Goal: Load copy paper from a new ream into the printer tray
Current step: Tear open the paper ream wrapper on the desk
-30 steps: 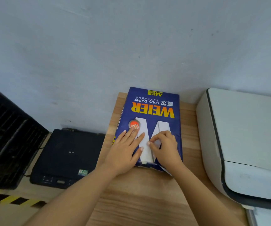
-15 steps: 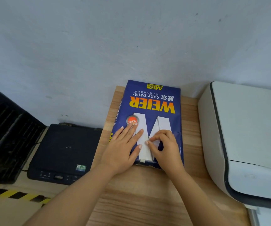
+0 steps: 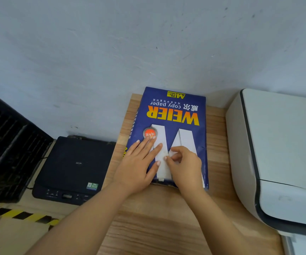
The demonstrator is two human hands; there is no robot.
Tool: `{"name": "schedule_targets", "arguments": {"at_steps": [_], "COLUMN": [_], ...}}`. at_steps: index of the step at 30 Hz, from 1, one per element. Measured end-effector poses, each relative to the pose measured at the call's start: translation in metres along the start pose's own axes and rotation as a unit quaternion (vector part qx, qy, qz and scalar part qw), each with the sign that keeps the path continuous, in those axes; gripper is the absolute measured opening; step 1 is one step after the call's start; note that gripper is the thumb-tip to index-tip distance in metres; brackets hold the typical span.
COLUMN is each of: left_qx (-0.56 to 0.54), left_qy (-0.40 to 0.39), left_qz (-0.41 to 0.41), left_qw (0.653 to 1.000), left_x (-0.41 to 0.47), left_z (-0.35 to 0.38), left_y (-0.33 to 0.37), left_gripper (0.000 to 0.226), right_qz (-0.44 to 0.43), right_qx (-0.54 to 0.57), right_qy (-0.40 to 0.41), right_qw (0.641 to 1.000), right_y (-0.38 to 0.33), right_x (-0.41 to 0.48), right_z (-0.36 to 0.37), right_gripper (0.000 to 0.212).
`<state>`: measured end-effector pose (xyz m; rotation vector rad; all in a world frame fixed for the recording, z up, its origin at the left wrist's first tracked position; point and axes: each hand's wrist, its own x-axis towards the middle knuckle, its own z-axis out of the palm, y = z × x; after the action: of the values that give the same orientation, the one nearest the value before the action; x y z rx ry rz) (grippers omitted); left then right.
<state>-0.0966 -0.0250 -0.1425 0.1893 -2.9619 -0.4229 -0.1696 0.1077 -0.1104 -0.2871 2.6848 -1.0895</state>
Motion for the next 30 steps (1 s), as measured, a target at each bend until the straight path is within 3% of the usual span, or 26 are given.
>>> {"name": "schedule_targets", "arguments": {"at_steps": [5, 14, 21, 30], "left_qx": [0.000, 0.006, 0.002, -0.055], "left_qy": [0.001, -0.008, -0.012, -0.021], "left_qz": [0.001, -0.002, -0.002, -0.002], "left_qw": [1.000, 1.000, 1.000, 0.998], "left_x": [0.000, 0.001, 0.000, 0.001], "left_z": [0.000, 0.002, 0.001, -0.002], "left_y": [0.000, 0.000, -0.001, -0.004], "left_gripper": [0.052, 0.051, 0.052, 0.049], "right_qz": [0.056, 0.077, 0.090, 0.016], "right_qx": [0.045, -0.022, 0.021, 0.067], "right_qy": [0.079, 0.039, 0.005, -0.018], "right_qw": [0.994, 0.996, 0.996, 0.997], "right_y": [-0.004, -0.013, -0.016, -0.005], "right_x": [-0.009, 0.000, 0.001, -0.005], "right_z": [0.013, 0.015, 0.003, -0.007], "right_gripper": [0.018, 0.010, 0.016, 0.005]}}
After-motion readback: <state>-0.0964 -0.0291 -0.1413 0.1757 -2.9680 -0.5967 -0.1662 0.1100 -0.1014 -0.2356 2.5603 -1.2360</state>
